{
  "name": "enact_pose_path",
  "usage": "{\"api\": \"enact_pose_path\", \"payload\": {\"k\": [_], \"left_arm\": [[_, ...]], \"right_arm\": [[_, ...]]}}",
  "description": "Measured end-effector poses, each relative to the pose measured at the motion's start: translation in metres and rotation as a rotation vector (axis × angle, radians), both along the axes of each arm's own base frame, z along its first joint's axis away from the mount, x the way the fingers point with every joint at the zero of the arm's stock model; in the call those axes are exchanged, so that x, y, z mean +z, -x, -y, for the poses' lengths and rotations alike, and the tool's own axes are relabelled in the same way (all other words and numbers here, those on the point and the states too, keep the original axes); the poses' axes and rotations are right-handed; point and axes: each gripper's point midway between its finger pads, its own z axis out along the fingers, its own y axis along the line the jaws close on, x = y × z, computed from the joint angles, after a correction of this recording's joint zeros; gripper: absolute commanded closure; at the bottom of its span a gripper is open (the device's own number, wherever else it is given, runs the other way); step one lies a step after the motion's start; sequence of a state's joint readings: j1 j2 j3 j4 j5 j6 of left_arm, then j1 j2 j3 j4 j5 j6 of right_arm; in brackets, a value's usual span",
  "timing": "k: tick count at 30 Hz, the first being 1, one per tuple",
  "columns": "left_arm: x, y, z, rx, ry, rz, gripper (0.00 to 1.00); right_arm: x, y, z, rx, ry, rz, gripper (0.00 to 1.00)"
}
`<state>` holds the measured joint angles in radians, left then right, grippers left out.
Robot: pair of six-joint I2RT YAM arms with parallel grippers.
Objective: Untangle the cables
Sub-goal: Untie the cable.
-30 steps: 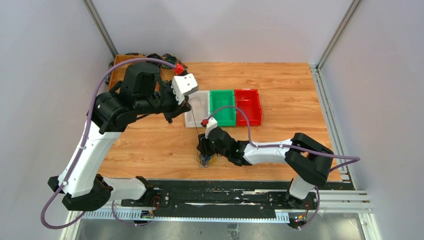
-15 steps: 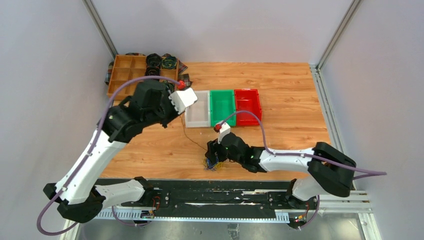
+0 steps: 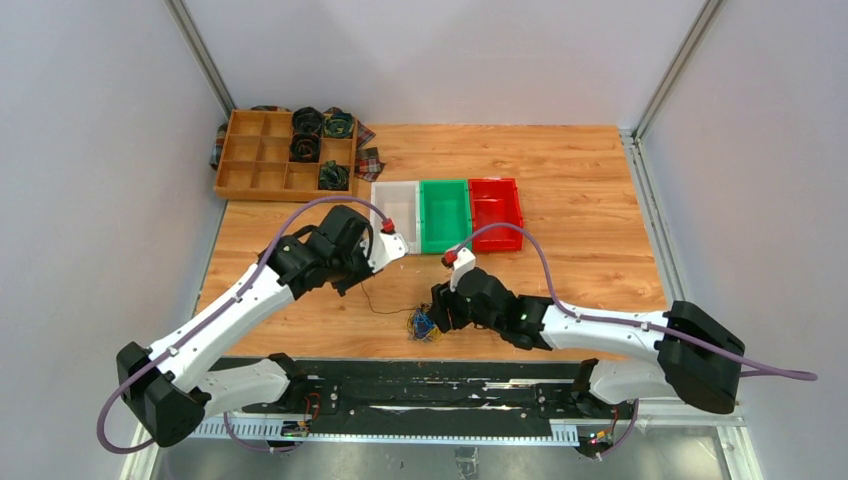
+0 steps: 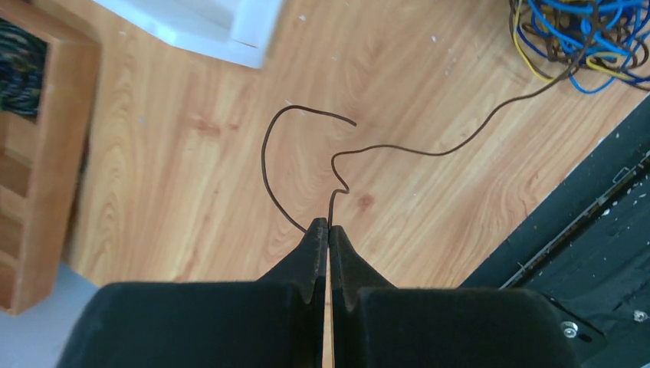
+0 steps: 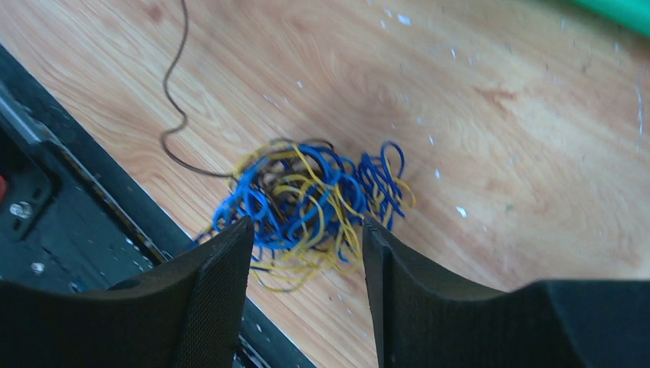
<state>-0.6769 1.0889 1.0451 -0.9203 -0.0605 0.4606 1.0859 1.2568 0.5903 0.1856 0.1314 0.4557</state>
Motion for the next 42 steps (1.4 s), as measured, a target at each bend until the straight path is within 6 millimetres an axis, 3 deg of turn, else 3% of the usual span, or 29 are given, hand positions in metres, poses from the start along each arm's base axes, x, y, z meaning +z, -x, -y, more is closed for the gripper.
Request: {"api": "enact_pose_path", "payload": {"k": [2,5,9,11,13,14,18,21,26,30,38,42], "left_arm": [[-0.015,0.005,-0.001,-0.007,-0.012,-0.03,0.86],[-0.037,0.015,-0.003,-0.027,-0.027,-0.087,0.54],[-0.056,0.025,0.001,-0.057,-0.032,-0.169,0.24],[-0.057,0.028,0.007,-0.076,-0.016,-0.2,0.16],[-0.052,0.03,0.015,-0.102,0.009,-0.225,0.15],[-0.046,0.03,0.023,-0.118,0.04,-0.234,0.14],[-0.016,0.027,0.06,-0.197,0.191,-0.253,0.16],[-0.012,0.03,0.083,-0.239,0.271,-0.315,0.19],[-0.052,0.032,0.106,-0.242,0.284,-0.498,0.26],[-0.077,0.03,0.115,-0.224,0.277,-0.579,0.32],[-0.084,0.022,0.137,-0.229,0.368,-0.582,0.43],[-0.101,0.026,0.14,-0.235,0.36,-0.61,0.46]], "right_arm": [[-0.012,0.004,0.009,-0.006,0.041,-0.026,0.48],[-0.022,0.006,0.015,-0.018,0.074,-0.046,0.53],[-0.036,0.007,0.017,-0.018,0.115,-0.068,0.67],[-0.044,0.008,0.017,-0.014,0.137,-0.08,0.8],[-0.047,0.008,0.016,-0.009,0.146,-0.084,0.97],[-0.047,0.008,0.016,-0.007,0.148,-0.084,0.99],[-0.042,0.007,0.011,-0.002,0.125,-0.077,0.99],[-0.034,0.006,0.008,-0.005,0.09,-0.068,0.99],[-0.017,0.001,0.013,-0.033,0.011,-0.046,0.99],[-0.021,0.0,0.021,-0.057,0.002,-0.059,0.99],[-0.031,-0.003,0.03,-0.091,-0.016,-0.092,0.99],[-0.039,-0.001,0.034,-0.104,-0.021,-0.118,0.99]]}}
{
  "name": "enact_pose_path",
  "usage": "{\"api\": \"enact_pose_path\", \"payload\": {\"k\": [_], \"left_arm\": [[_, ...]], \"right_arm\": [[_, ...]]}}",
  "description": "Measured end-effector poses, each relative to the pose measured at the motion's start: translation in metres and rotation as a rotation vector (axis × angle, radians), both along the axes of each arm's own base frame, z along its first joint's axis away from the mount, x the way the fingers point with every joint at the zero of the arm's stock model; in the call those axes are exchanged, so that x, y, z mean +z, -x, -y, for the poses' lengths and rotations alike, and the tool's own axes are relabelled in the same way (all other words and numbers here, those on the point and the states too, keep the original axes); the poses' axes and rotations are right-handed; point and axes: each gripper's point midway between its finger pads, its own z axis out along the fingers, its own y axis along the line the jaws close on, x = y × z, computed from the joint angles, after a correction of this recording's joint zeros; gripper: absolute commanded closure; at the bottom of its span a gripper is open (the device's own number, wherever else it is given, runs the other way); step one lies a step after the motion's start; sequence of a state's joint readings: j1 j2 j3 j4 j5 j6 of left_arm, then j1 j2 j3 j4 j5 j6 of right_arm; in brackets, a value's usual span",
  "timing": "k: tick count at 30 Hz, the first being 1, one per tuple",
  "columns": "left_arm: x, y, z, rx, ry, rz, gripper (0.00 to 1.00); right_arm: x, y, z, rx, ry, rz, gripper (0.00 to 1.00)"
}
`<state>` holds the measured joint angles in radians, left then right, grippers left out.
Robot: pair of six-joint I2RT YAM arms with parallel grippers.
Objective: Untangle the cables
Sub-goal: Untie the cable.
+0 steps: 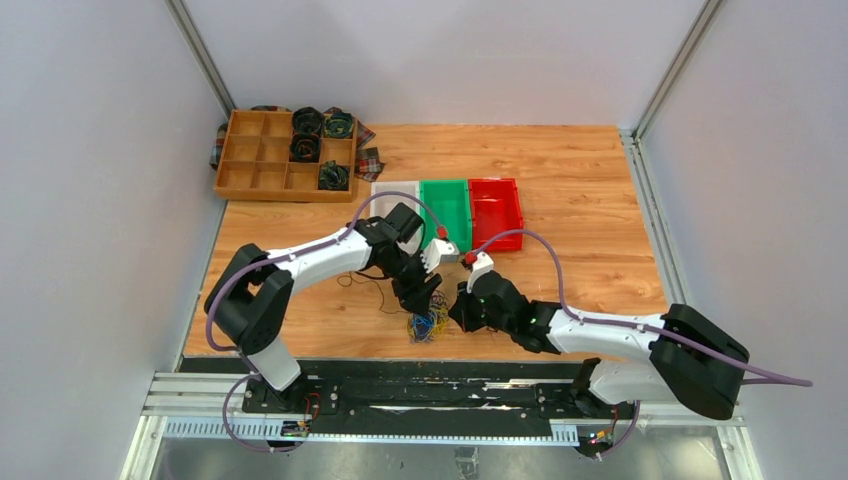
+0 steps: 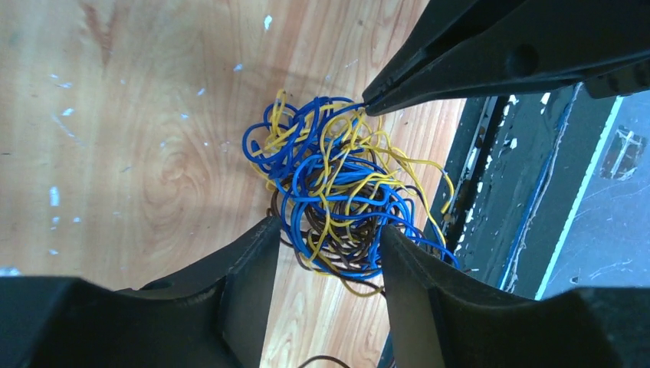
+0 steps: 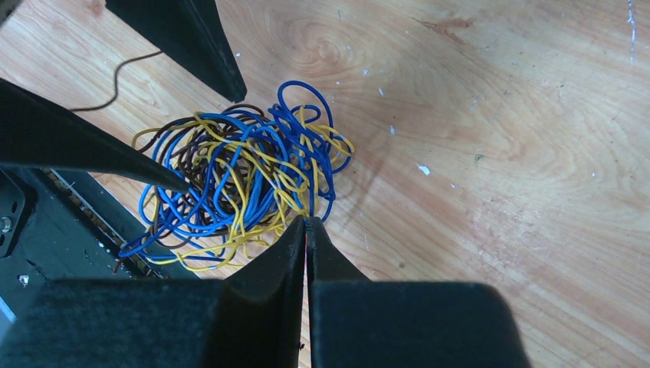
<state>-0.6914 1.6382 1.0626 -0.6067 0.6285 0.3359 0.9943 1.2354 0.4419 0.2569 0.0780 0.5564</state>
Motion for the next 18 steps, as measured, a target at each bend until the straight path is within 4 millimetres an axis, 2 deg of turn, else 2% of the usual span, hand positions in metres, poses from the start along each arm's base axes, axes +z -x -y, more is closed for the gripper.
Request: {"api": "enact_pose_path", "payload": {"k": [3,7,8,10,14,18], "left_arm": [[-0.014,0.005,-0.002,-0.007,-0.021,-0.024,0.54],[-0.018,0.004,0.0,-0.003,-0.021,-0.027,0.9],[-0.018,0.004,0.001,-0.003,-0.019,-0.026,0.96],[-0.017,0.004,0.001,-0.01,-0.018,-0.021,0.99],[-0.009,0.004,-0.003,-0.036,-0.032,-0.003,0.99],[0.018,0.01,-0.017,-0.067,-0.032,0.069,0.99]], "right_arm": [[-0.003,0.0,0.0,-0.002,-0.001,-0.011,0.99],[-0.002,0.0,-0.001,-0.004,-0.012,-0.017,0.99],[-0.002,-0.001,-0.001,-0.006,-0.015,-0.019,0.99],[-0.002,-0.002,0.0,-0.016,-0.019,-0.021,0.99],[0.001,-0.005,0.008,-0.041,-0.03,-0.019,0.99],[0.008,-0.01,0.023,-0.092,-0.043,0.007,0.99]]}}
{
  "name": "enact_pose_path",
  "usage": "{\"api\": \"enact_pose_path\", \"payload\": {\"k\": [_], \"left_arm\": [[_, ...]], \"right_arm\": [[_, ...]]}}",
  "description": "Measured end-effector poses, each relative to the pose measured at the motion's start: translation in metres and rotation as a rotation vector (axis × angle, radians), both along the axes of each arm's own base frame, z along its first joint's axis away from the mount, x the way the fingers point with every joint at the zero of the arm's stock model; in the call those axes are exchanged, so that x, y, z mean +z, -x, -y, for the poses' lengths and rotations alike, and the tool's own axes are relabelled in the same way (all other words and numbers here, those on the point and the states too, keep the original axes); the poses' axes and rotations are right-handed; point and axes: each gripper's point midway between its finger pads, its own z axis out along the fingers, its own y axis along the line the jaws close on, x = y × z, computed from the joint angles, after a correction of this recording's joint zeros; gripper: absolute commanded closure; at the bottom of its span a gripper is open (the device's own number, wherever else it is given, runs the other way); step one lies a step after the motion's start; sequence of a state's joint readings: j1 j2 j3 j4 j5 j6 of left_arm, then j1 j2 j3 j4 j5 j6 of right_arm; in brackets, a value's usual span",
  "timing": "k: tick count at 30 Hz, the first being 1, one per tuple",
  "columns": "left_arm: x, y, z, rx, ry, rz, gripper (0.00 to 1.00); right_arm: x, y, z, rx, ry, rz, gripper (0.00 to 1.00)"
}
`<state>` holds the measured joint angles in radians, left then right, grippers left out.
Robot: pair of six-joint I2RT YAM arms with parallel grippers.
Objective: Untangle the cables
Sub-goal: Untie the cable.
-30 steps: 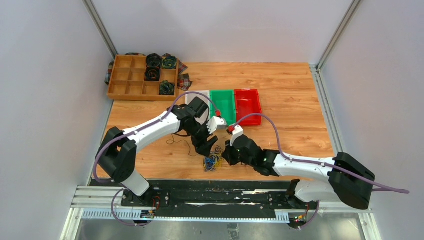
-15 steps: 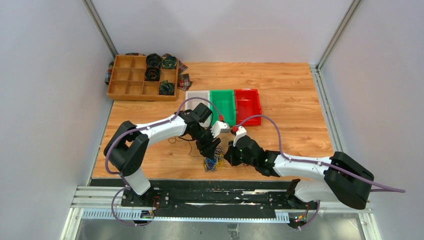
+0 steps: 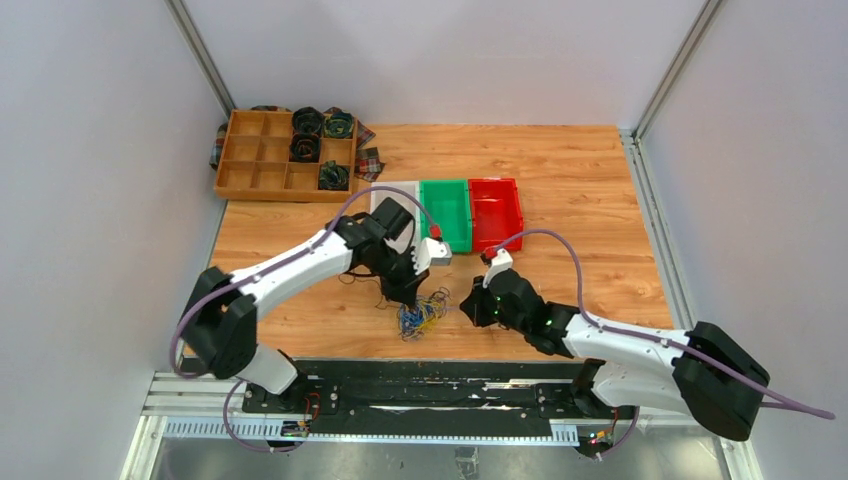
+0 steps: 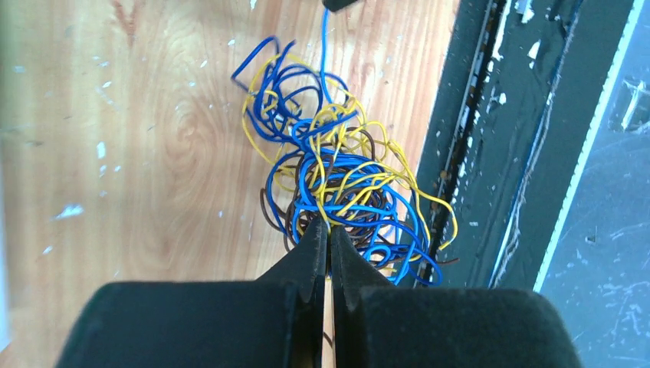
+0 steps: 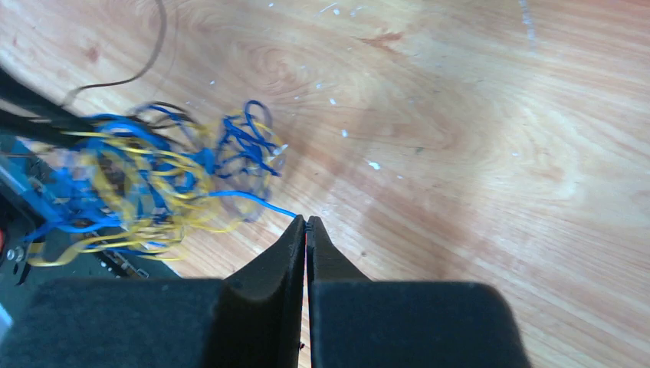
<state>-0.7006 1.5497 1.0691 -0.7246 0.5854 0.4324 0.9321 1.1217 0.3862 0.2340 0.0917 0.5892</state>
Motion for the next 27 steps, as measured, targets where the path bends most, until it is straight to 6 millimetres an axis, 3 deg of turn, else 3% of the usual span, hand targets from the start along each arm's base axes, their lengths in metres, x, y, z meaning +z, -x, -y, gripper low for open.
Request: {"api": "enact_pose_path", "payload": {"k": [5,11,19,24,27], "left_arm": [[0.043,0.004,-0.018,-0.023,0.027,0.135,0.99],[0.057,0.009,-0.04,-0.049,-0.011,0.224,0.99],[0.035,0.005,-0.064,-0.089,-0.128,0.287,0.99],[-0.004,-0.007,-0.115,-0.091,-0.337,0.364,0.99],[-0.011,-0.014,-0.142,-0.059,-0.42,0.39,0.99]], "right_arm": [[0.003,-0.004,0.016,-0.06,0.02,0.014,0.99],[0.01,-0.009,0.038,-0.143,0.045,0.044,0.99],[0.038,-0.022,0.072,-0.253,0.12,0.117,0.99],[0.071,-0.041,0.12,-0.429,0.125,0.169,0.99],[0.08,-0.049,0.155,-0.551,0.155,0.165,0.99]]}}
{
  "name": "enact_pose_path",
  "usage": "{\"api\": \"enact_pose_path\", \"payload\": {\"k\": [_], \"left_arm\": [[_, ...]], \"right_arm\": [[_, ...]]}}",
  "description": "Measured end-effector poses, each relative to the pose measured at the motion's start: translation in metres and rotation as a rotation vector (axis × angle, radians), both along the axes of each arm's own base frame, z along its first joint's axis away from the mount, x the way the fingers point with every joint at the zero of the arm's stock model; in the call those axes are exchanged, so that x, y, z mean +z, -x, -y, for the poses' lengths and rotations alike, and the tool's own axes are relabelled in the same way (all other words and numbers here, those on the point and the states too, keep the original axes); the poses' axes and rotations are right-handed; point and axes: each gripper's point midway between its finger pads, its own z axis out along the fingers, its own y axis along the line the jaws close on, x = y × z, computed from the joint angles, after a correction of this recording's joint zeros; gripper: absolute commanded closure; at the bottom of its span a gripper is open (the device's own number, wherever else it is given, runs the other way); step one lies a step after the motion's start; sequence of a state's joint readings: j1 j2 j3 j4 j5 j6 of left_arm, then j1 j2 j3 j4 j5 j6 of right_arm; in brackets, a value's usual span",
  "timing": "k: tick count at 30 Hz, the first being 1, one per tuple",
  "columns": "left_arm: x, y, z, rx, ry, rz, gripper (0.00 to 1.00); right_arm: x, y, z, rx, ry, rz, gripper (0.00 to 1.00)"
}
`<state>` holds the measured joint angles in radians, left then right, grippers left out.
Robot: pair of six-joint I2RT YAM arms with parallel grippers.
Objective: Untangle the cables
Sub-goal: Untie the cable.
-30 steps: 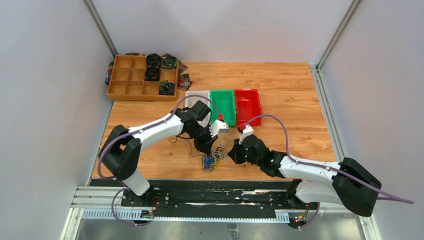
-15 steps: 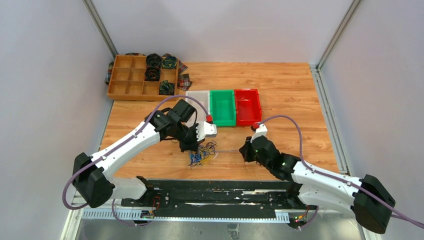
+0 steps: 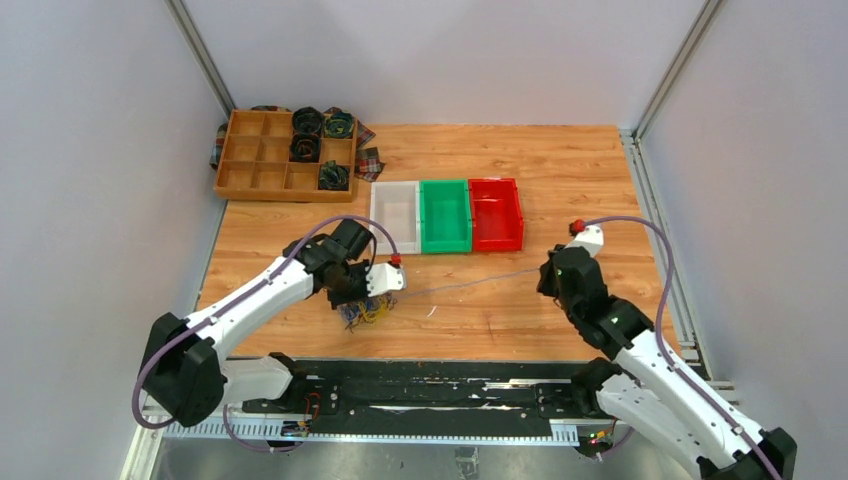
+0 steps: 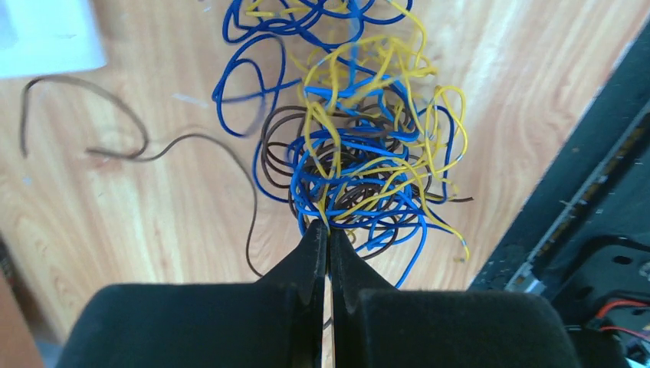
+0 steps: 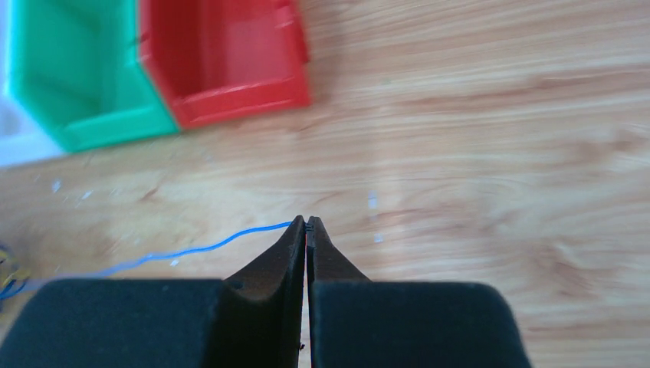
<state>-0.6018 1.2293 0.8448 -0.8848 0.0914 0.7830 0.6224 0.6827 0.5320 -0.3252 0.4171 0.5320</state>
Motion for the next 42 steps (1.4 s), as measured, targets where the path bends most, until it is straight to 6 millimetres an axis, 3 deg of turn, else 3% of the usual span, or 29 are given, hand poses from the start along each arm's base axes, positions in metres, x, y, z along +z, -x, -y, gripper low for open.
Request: {"api": "enact_pose_path", "payload": {"k": [9,14,17,21,25,29,32,35,39,42], "left_arm": [[0.028,-0.019,-0.017,-0.009,0.004,0.167,0.99],[0.01,-0.017,-0.039,-0.048,-0.107,0.202,0.99],[-0.01,-0.012,-0.062,-0.085,-0.216,0.212,0.99],[-0.022,-0.014,-0.093,-0.104,-0.343,0.261,0.99],[-0.019,-0.018,-0.128,-0.071,-0.476,0.286,0.99],[-0.01,-0.025,-0.139,-0.05,-0.523,0.321,0.99],[-0.001,-0.025,-0.132,-0.04,-0.467,0.302,0.99],[0.028,-0.035,-0.103,-0.009,-0.297,0.321,0.99],[0.063,-0.044,-0.064,0.008,-0.063,0.357,0.99],[0.066,-0.035,-0.048,-0.004,0.026,0.31,0.99]], "right_arm": [[0.016,-0.002,0.102,-0.388,0.068,-0.076,0.99],[0.033,0.004,0.145,-0.549,0.064,-0.087,0.99],[0.04,0.005,0.153,-0.582,0.05,-0.089,0.99],[0.047,0.007,0.166,-0.638,0.034,-0.094,0.99],[0.055,0.009,0.186,-0.732,0.029,-0.088,0.99],[0.056,0.013,0.196,-0.789,0.033,-0.103,0.99],[0.055,0.004,0.182,-0.718,-0.031,-0.098,0.98],[0.054,-0.013,0.148,-0.564,-0.109,-0.05,0.87],[0.029,-0.021,0.064,-0.218,-0.156,-0.041,0.68],[0.013,-0.013,0.0,0.047,-0.163,-0.047,0.62]]}}
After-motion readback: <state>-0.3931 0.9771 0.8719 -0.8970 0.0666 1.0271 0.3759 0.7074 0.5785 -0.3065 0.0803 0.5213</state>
